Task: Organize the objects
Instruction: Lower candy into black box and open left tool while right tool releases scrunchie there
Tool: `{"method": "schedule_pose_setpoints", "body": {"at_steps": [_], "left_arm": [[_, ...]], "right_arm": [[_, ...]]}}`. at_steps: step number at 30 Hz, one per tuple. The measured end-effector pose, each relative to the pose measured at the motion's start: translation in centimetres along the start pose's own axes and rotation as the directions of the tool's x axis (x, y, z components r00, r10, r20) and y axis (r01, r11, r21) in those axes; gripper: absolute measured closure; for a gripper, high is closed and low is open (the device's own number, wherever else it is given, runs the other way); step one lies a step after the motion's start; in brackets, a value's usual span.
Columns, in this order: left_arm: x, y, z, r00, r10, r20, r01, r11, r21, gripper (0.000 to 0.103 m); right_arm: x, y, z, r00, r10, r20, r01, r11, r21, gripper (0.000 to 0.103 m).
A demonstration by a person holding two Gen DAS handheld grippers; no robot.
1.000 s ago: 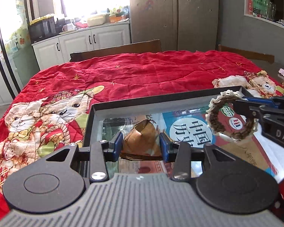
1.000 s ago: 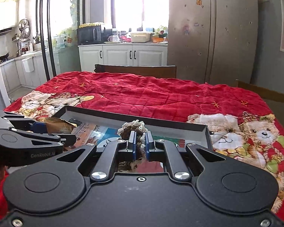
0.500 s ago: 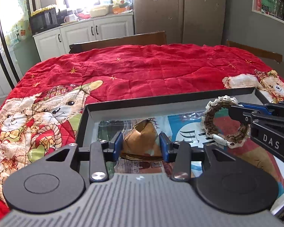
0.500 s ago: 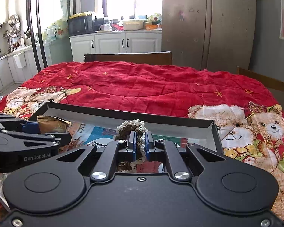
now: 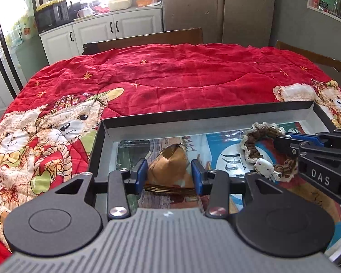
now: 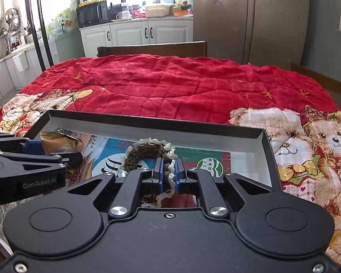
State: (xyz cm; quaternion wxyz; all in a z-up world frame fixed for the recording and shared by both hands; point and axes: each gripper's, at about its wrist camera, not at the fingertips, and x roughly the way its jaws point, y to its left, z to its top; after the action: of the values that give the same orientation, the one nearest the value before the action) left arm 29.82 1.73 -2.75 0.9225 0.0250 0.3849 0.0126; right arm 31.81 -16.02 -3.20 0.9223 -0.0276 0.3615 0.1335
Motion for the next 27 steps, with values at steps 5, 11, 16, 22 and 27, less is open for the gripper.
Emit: {"method": "schedule_pose_setpoints", "body": {"at_steps": [5,11,16,22,27], "left_arm": [[0.0,0.0,0.0,1.0,0.003,0.0,-0.003,1.0,0.006,0.057],[-0.1,-0.1,-0.1,1.0,0.009,0.011,-0.009,1.0,0.015,0.041],[-0.5,-0.1,-0.1,0.999,0.012,0.03,-0.012,1.0,0.026,0.03],[-1.4,0.0,-0.2,0.999,0.012,0.052,-0.014,0.999,0.029,0.022],[-2.7,0.3,-0.1,0.997,0.009,0.08,-0.011,1.0,0.019,0.016]], "right_arm": [[0.3,0.0,0.0,1.0,-0.001,-0.019,0.001,1.0,0.0,0.092],[0.4,0.1,0.0,0.999,-0.015,-0.031,0.015,1.0,-0.002,0.086],[0.3,0.2,0.0,0.999,-0.023,-0.032,0.023,1.0,-0.009,0.076],[-0.5,0.1,0.2,1.0,-0.027,-0.01,0.027,1.0,-0.005,0.068],[-1.6,0.2,0.3,1.0,-0.022,0.006,0.022,1.0,-0.008,0.065]]}}
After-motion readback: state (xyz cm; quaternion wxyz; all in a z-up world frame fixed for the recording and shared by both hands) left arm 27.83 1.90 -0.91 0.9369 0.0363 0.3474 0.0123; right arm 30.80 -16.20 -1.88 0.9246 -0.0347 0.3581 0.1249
